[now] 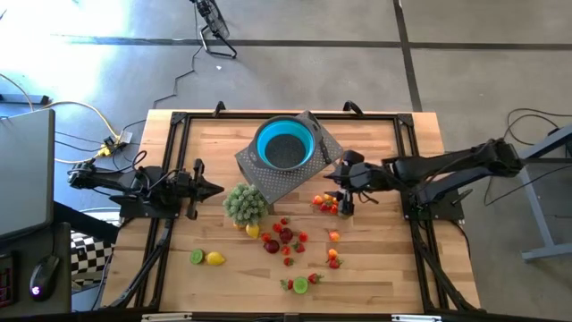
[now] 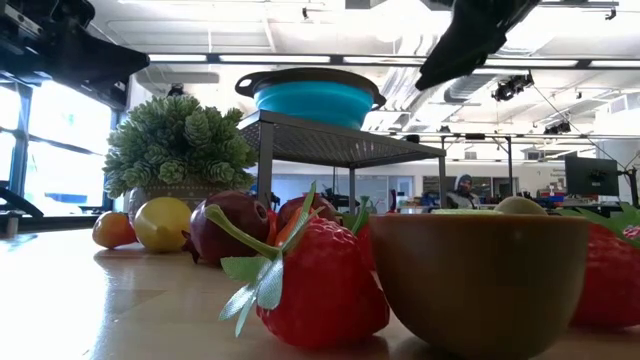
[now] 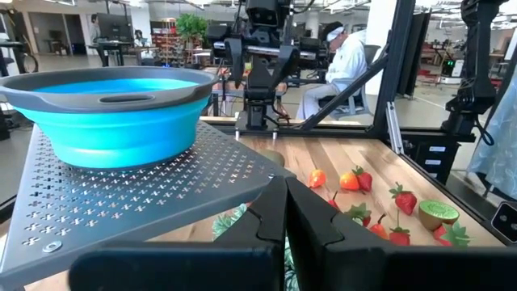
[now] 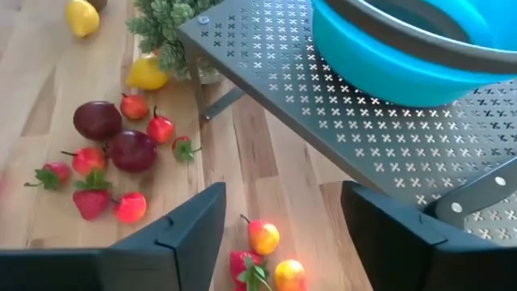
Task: Pick & Place Fruit
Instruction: Put the pear into the blue strainer bowl on the shelf
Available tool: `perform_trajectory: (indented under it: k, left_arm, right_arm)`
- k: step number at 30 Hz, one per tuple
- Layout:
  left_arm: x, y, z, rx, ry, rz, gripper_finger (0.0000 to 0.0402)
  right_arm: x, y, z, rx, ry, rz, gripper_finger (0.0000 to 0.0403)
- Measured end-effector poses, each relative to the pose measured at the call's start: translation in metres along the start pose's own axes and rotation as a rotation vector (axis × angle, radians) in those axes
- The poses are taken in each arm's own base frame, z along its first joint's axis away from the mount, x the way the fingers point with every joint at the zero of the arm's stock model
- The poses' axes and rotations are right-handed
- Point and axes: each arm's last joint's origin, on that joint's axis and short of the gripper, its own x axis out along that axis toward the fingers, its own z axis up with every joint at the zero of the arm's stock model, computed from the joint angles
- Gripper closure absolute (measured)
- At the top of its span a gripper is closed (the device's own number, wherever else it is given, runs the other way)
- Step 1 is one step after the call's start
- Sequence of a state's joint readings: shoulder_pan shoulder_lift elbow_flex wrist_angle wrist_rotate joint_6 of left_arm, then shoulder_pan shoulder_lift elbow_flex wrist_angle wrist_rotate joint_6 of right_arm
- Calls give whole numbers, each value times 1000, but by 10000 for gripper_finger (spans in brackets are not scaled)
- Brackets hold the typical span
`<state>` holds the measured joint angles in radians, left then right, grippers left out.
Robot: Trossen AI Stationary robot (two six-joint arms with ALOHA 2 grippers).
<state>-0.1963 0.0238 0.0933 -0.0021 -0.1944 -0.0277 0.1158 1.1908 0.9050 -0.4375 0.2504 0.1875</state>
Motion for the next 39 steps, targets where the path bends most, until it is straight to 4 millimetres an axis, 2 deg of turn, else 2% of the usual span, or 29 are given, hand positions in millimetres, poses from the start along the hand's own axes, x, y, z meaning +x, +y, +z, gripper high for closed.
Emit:
perform_trajectory:
  k: [14, 27, 34, 39]
  left_arm:
    - [0, 0, 0, -1, -1, 3, 401]
    - [0, 0, 0, 1, 6, 3, 401]
    - [0, 0, -3, 5, 31, 3, 401]
    - [0, 0, -3, 6, 35, 3, 401]
  right_arm:
    - [29, 9, -19, -4, 237, 135, 160]
    - [68, 16, -48, 8, 503, 119, 160]
    - [86, 18, -59, -4, 574, 96, 160]
    - [88, 18, -60, -4, 576, 94, 162]
